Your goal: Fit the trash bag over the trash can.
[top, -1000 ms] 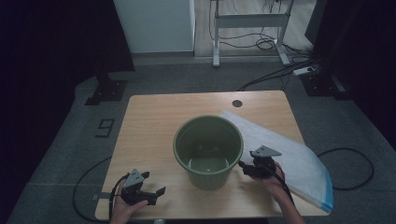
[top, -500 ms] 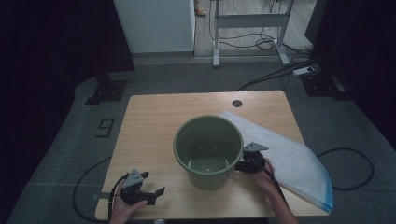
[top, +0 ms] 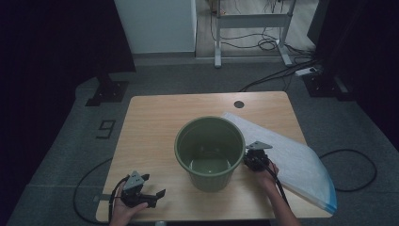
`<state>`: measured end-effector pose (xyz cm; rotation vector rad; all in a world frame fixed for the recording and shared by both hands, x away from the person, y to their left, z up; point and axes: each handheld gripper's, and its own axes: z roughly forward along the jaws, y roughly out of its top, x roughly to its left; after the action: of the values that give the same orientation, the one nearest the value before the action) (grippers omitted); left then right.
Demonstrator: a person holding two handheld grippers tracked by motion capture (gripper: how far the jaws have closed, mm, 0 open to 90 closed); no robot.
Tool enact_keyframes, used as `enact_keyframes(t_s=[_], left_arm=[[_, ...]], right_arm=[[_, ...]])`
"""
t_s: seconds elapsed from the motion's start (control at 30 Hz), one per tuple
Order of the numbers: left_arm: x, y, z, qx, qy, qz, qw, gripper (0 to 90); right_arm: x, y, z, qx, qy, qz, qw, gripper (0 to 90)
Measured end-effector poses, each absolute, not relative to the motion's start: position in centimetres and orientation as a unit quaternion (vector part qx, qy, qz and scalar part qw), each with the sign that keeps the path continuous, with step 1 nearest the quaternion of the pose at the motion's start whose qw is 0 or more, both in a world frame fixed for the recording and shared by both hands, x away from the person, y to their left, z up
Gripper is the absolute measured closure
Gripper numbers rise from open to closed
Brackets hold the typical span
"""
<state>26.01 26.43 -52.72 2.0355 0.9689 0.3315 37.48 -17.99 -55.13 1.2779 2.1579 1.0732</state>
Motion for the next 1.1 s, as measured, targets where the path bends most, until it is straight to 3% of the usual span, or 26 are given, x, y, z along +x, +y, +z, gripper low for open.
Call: enact_keyframes(t_s=[0.53, 1.1], left_arm=[[26.0, 26.5, -52.8, 0.809, 0.393, 0.134, 0.417, 5.3], [26.0, 26.6, -52.8, 0.806, 0.395, 0.135, 0.419, 5.4]], right_arm=[[34.9, -22.1, -47.2, 0.471, 0.675, 0.503, 0.262, 89.0], [33.3, -24.2, -41.0, 0.462, 0.623, 0.555, 0.302, 89.0]])
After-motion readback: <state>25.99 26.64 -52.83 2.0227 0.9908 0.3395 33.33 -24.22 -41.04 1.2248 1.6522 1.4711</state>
